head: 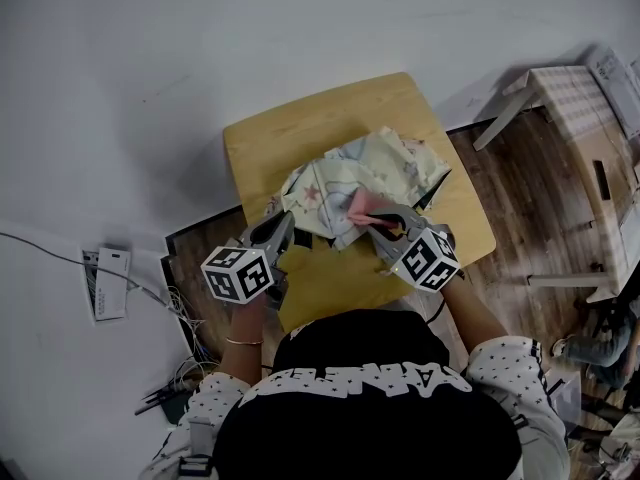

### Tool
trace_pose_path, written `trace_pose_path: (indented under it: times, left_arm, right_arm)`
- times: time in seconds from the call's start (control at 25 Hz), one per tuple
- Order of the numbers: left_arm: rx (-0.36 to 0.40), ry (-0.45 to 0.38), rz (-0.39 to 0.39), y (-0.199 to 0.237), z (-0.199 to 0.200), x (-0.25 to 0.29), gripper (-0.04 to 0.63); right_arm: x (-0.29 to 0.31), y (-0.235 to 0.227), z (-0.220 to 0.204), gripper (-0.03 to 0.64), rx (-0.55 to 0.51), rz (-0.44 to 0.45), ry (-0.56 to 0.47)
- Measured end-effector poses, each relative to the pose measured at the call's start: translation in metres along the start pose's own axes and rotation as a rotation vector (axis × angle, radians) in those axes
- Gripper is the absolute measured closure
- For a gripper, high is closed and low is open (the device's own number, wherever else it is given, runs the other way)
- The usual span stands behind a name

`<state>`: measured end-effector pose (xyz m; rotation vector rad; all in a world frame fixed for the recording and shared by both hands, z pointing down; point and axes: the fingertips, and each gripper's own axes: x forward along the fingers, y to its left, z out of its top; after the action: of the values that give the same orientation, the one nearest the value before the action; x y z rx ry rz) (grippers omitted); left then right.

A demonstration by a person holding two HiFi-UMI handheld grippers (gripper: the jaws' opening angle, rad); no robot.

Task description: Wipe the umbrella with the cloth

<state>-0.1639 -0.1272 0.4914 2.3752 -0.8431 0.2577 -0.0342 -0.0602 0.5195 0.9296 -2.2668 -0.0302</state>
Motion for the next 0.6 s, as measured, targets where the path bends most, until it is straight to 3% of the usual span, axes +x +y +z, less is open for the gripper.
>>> trace_pose_path:
  times: [0.36,0.6]
  left_arm:
    - [0.096,-0.04,0.019,-0.008,0.011,-0.006,0.589]
    - [0.134,-0.073,0.054,-0.01,0.02,-0.01,0.554]
  right_arm:
    - [-0.023,-0.035,0.036,0.583,0.237,-0.107,-0.245]
    - [-0.027,-0.046,0.043,0.583,0.285,-0.113,-0.301]
